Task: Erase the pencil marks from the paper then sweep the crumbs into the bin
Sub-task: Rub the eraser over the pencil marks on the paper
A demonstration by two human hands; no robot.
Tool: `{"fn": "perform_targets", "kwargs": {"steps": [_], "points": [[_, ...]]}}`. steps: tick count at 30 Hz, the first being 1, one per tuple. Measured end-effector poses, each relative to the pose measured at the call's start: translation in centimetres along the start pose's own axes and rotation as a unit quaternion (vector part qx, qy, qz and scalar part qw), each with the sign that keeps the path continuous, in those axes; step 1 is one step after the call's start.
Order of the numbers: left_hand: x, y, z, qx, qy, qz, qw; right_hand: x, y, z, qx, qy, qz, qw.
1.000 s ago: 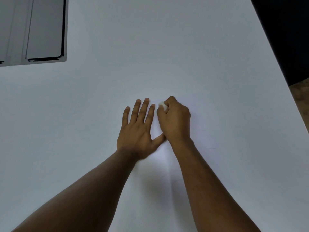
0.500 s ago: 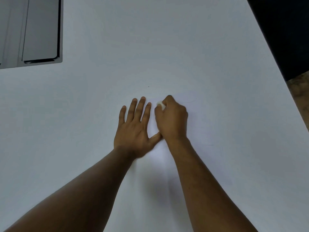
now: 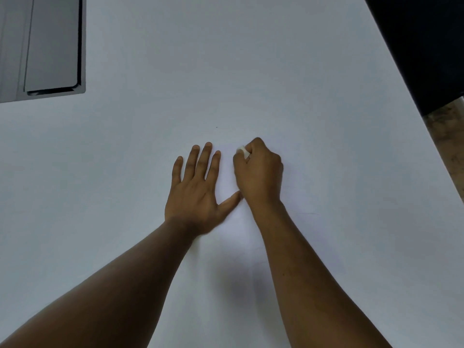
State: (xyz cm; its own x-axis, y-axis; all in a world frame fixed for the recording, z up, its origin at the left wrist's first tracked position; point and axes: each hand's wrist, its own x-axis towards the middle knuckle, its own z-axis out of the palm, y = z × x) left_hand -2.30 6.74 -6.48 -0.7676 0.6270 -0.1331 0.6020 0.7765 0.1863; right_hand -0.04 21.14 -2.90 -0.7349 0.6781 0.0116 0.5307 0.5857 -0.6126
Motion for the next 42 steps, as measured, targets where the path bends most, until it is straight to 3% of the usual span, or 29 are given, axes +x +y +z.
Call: {"fn": "perform_targets", "kwargs": {"steps": [7,15,22,26,31,34,37,42], "points": [[-0.1,0.1,-0.3,0.001,-0.006,-0.008,1.0,0.7,3.1,-2.1,0.012,0.062,0.089,0.994],[0.1,0.0,-0.2,0.002,-0.003,-0.006,1.0,-0.1,0.9,-0.4,0.023,0.022,0.014,0.999],[-0.2,0.1,-0.3,-0.01,0.006,-0.004,1.0,1.4,4.1,-3.2,-0.017,0.07,0.102,0.992],[-0.2,0.1,-0.3,-0.006,0.004,-0.006,1.0,1.2,4.1,-3.2,0.016,0.073,0.073,0.995],[-0.1,0.0,-0.2,0.003,0.002,-0.005,1.0,0.3,2.3,-1.5,0.022,0.022,-0.012,0.999],[-0.1,0.1,-0.3,0.002,0.001,-0.005,1.0,1.2,3.4,-2.4,-0.035,0.053,0.008,0.998],[-0.2,0.1,-0.4,-0.006,0.004,-0.006,1.0,2.2,5.2,-3.8,-0.022,0.076,0.055,0.995],[-0.2,0.1,-0.3,-0.011,0.011,-0.003,1.0,0.9,2.6,-2.2,0.012,0.044,-0.008,0.999]]}}
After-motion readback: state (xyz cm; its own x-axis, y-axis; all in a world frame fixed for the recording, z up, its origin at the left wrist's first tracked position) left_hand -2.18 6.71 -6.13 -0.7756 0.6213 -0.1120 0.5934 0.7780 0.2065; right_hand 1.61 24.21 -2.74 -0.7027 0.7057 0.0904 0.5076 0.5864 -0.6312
